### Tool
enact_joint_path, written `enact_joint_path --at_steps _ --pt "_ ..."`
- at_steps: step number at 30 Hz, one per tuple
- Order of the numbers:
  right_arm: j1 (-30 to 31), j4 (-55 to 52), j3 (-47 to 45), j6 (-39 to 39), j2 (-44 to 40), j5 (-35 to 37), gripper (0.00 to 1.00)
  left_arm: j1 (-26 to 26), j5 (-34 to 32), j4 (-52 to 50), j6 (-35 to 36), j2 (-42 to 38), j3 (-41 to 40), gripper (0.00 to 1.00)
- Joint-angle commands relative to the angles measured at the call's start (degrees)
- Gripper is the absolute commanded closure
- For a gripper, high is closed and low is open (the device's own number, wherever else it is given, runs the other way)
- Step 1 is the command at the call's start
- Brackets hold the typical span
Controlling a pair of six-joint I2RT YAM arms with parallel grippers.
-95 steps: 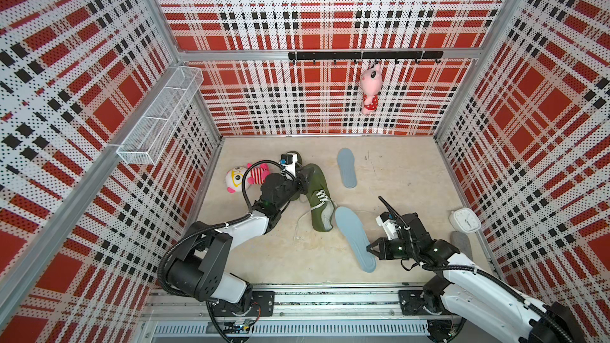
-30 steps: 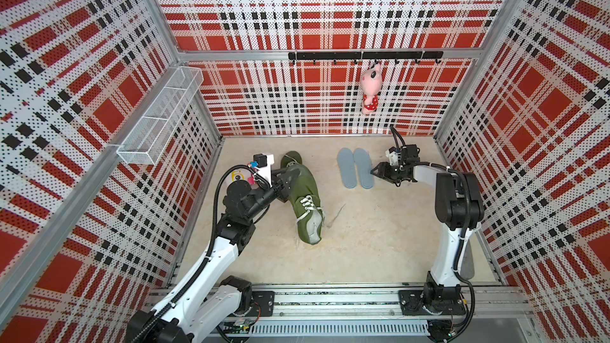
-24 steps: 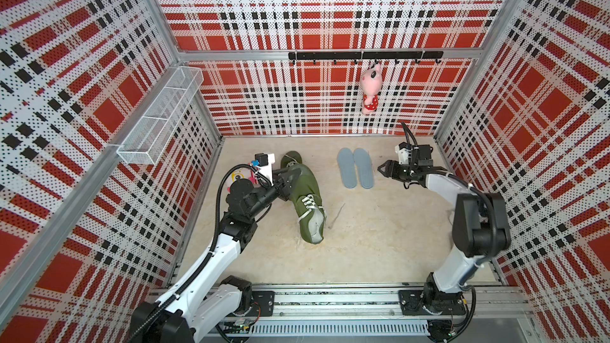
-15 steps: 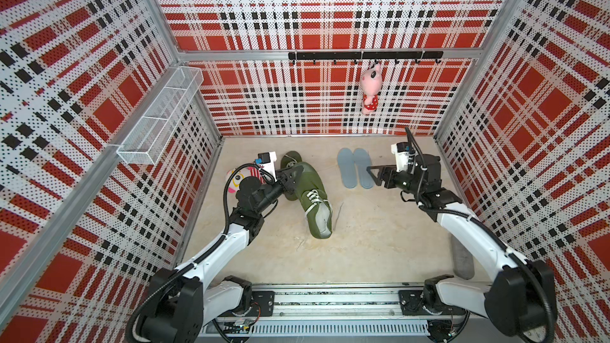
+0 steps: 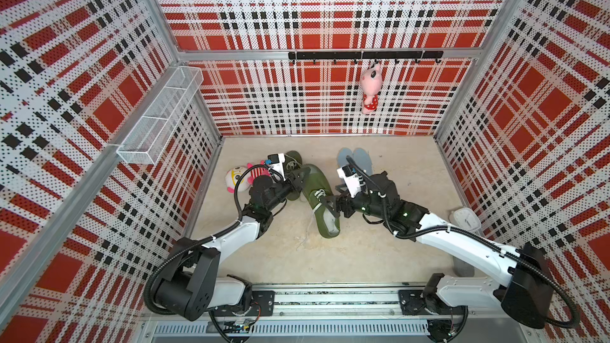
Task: Remove the insole from the shoe
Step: Place the shoe at the center of the board.
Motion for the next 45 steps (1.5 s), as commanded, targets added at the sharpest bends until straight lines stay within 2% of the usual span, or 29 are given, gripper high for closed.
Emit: enact_joint_path --at_steps 1,5,7,9,15,16,21,23,26,31,32,38,45 --pt "1.3 -2.0 2.4 -1.1 3.2 5.6 0.15 -0.5 -1.5 5.3 -1.6 0.2 2.4 1.0" --pt "2.1 -4.0 4.2 -0.8 6.7 5.7 0.28 -0.5 -2.3 5.3 -1.5 0.5 2.4 1.0" --pt "2.4 -4.2 4.6 -0.3 7.6 5.3 0.37 -0.5 -2.6 5.4 -1.5 0.7 2.3 1.0" --pt "2.4 -4.8 4.6 0.2 8.1 5.4 0.49 -0.5 -2.9 5.3 -1.5 0.9 2.1 1.0" --pt "2.4 -5.6 5.0 1.4 7.6 6.0 0.97 -0.4 -3.2 5.6 -1.5 1.0 1.9 1.0" --pt "2.5 -5.5 5.2 1.4 7.2 6.2 1.0 -0.3 -3.1 5.6 -1.3 0.7 1.9 0.96" --pt "2.5 -6.9 7.3 1.5 6.1 7.7 1.0 1.1 -2.5 5.6 0.2 -2.4 0.8 0.68" --pt "2.5 -7.5 8.0 1.5 5.8 8.2 1.0 2.4 -1.9 5.5 0.8 -5.0 -0.2 0.54" --pt "2.2 -8.8 9.6 1.6 5.8 9.4 1.0 4.9 -2.0 3.9 2.6 -10.8 -1.9 0.27" --pt "-0.4 -12.0 14.0 2.3 7.1 10.0 1.0 10.5 -4.0 -4.9 7.2 -20.5 -1.7 0.09" --pt "-1.3 -12.5 15.1 3.1 7.6 9.3 1.0 11.9 -4.6 -6.3 7.7 -22.4 -1.8 0.01" --pt "-5.3 -13.4 21.5 5.9 13.4 8.1 1.0 18.5 -8.8 -15.6 9.8 -32.3 -2.8 0.02" --pt "-8.2 -9.4 28.8 9.8 24.6 7.7 1.0 21.4 -9.6 -24.8 12.4 -37.2 -3.1 0.02"
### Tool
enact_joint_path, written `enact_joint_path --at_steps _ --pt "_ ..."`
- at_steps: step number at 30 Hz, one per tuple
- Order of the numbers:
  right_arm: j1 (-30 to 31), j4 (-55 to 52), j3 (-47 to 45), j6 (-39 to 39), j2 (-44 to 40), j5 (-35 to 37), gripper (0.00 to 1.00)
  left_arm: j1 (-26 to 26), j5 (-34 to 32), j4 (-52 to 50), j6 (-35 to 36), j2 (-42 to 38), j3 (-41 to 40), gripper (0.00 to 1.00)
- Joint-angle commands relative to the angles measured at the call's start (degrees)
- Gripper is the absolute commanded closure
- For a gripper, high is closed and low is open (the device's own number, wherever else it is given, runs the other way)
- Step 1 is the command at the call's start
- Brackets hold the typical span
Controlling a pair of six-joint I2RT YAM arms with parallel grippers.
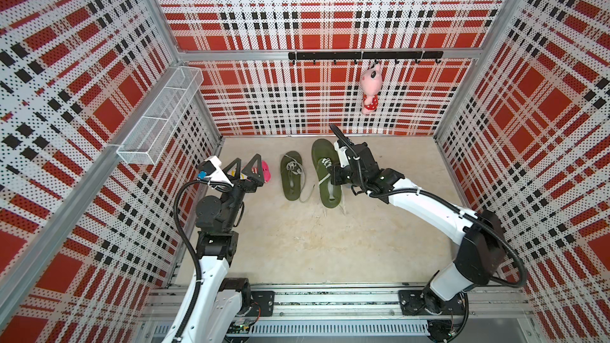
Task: Remove the insole from the shoe
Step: Place the shoe at the center of the board.
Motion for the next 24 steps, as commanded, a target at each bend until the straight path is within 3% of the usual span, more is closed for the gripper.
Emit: enact_joint_path --at_steps 1,13,24 --pt "-1.0 5.8 4.6 3.3 4.9 -0.5 1.0 1.0 -1.2 -7.6 3.2 -1.7 -0.8 0.02" --pt "-3.3 3.4 23.9 6.4 27.6 0.7 1.0 2.1 -3.4 -14.4 6.6 -5.5 -1.9 0.02" --pt "-4.5 1.6 33.4 8.2 38.7 0.5 1.0 2.2 -3.5 -15.0 7.5 -5.5 -2.7 0.02"
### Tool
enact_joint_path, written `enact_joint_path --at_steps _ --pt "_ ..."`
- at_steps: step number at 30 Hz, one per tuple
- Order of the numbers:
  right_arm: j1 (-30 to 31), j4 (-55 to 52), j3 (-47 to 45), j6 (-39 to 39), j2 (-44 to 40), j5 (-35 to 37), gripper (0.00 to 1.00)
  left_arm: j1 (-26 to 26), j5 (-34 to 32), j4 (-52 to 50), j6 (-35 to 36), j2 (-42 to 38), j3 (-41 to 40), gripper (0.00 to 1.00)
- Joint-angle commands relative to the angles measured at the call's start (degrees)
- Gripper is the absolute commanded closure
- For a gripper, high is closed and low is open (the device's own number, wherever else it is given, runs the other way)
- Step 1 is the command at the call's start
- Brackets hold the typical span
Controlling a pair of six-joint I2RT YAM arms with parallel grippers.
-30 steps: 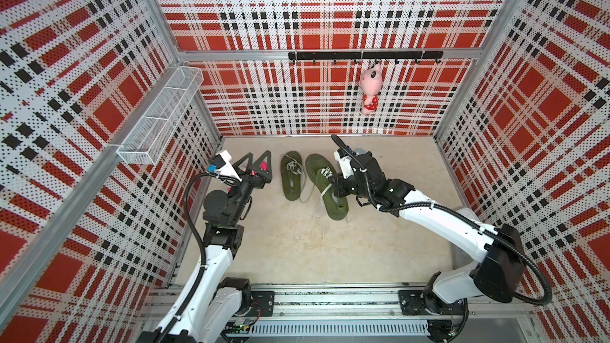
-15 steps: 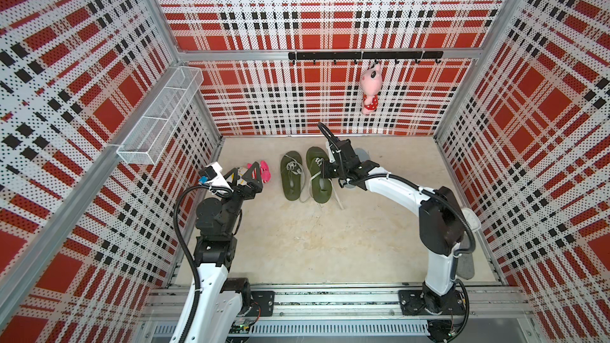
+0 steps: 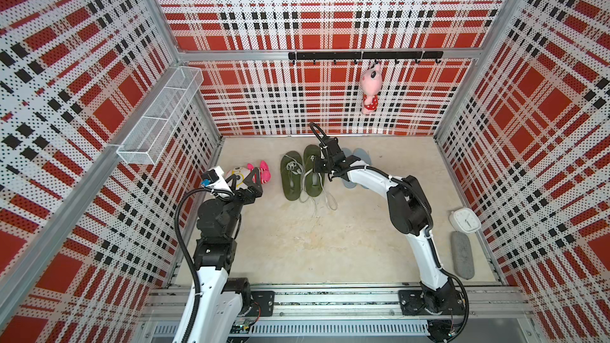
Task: Remove the insole from the shoe
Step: Place the shoe at the center of the board.
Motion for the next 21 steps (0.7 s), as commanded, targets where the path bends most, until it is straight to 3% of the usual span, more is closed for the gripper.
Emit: enact_joint_path --at_steps 1,8,15,21 --pt "-0.5 1.5 4.5 0.8 2.9 -1.0 1.0 0.5 -0.3 -0.3 1.5 -0.3 -0.6 0.02" --pt "-0.5 2.9 4.3 -1.8 4.7 -5.7 0.98 0.5 -0.3 0.1 1.9 0.2 -0.8 0.02" --pt "-0.6 4.3 -2.8 -7.2 -3.4 -0.7 0.53 0.6 -0.1 2.7 0.2 2.8 -1.3 0.02" --pt "-0.6 5.9 -12.6 -10.7 -15.6 2.6 0.37 1.1 -1.0 5.9 -2.2 5.1 -2.3 0.02"
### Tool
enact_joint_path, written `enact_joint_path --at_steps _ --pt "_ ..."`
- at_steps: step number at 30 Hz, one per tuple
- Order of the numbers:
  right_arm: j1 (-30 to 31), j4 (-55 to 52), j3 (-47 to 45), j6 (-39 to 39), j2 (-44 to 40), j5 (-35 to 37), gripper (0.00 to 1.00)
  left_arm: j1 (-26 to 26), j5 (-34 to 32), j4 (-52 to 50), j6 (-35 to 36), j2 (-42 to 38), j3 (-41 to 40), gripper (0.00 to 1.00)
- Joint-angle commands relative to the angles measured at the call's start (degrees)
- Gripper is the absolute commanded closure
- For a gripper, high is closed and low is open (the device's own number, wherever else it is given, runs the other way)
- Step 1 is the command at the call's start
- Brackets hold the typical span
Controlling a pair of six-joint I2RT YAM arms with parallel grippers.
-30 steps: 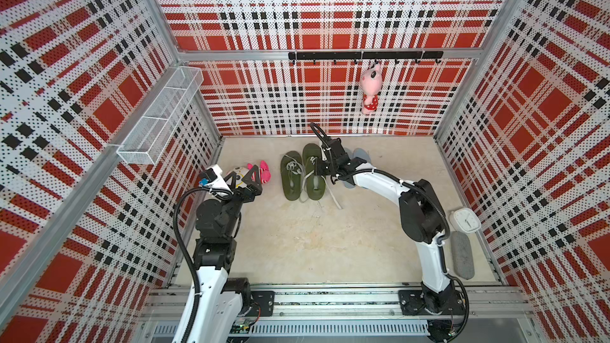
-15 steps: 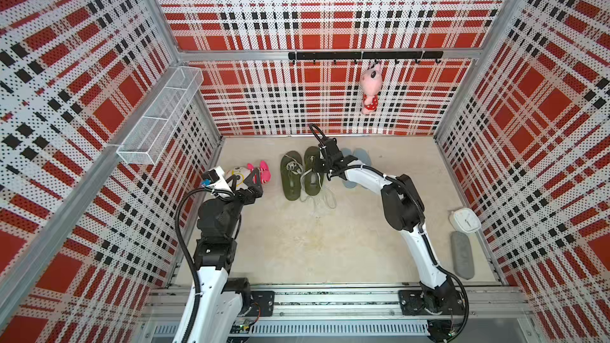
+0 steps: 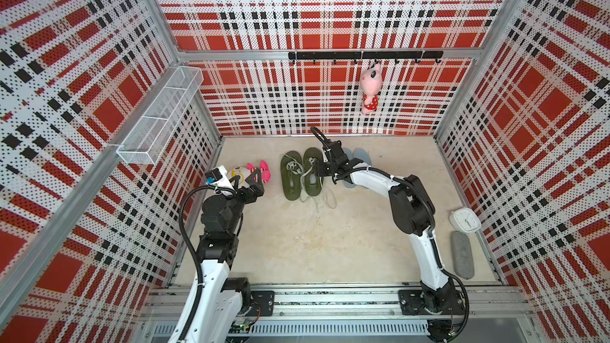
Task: Remove the insole from the shoe
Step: Place the shoe at the center of the board, then reset both arms
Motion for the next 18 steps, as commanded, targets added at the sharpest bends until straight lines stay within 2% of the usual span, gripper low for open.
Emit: enact_joint_path --at_steps 1,6,12,14,16,18 --pt "0.0 3.3 -5.4 -3.3 -11.8 3.4 0.36 0.8 -0.9 4.3 -2.1 1.2 -1.3 0.02" --pt "-0.2 4.9 -18.1 -4.1 -25.4 6.5 0.29 1.3 -1.9 7.8 -4.8 3.9 -2.9 0.02" --pt "-2.5 5.8 -33.0 -8.1 -41.8 13.8 0.18 1.4 -9.0 12.3 -6.0 6.9 -6.3 0.02" --pt "-5.8 6.7 -38.8 -9.1 -47.5 15.7 0.11 1.4 -11.8 14.9 -4.6 7.7 -8.1 0.02" --pt "-11.7 8.6 -45.2 -8.7 -52.4 13.8 0.0 0.7 -16.4 18.1 -2.2 8.2 -10.1 0.02" --pt "-17.9 12.6 -52.2 -9.5 -57.2 9.7 0.0 -0.1 -20.2 20.6 1.0 8.9 -11.7 0.02"
